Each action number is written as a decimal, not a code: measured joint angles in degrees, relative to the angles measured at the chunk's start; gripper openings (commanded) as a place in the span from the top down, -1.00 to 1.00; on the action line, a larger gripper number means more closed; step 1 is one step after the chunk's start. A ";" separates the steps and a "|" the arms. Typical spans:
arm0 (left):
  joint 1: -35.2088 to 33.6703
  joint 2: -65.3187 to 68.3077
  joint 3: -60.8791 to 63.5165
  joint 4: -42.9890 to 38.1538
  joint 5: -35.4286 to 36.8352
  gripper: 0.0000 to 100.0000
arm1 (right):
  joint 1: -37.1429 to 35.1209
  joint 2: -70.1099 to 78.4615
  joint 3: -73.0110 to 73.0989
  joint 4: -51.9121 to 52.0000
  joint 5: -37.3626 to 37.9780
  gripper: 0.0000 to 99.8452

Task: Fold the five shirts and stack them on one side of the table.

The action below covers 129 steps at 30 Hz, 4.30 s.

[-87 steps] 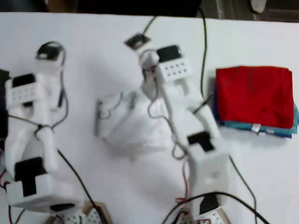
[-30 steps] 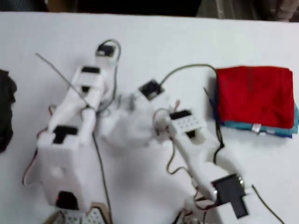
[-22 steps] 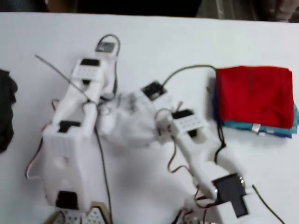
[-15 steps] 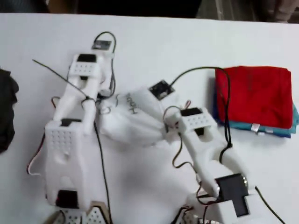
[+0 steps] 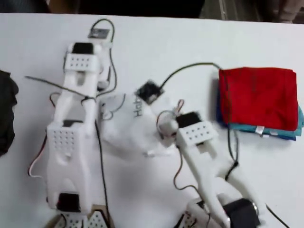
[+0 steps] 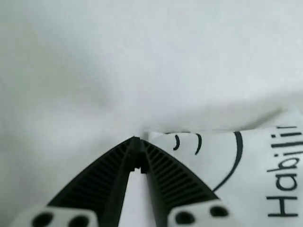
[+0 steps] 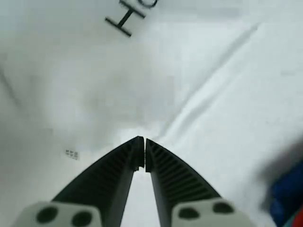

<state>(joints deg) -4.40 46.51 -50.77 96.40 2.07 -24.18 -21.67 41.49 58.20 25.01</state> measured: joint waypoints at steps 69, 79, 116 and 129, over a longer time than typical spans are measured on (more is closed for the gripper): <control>12.22 -61.19 102.68 -47.30 -14.68 0.95 | 6.24 48.79 -43.43 3.34 -6.42 0.96; 4.48 -61.10 90.02 -37.71 -14.51 0.95 | 6.95 44.22 -43.87 5.80 -6.42 0.96; -22.42 -61.10 80.18 -32.18 -14.59 0.95 | -3.78 53.98 -47.56 15.12 -31.21 0.33; -22.68 -61.10 80.18 -32.18 -14.59 0.95 | -3.60 64.26 -63.56 26.99 -27.96 0.75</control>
<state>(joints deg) -27.08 -14.59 29.41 64.22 -12.53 -27.78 42.59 -22.07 85.19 -2.95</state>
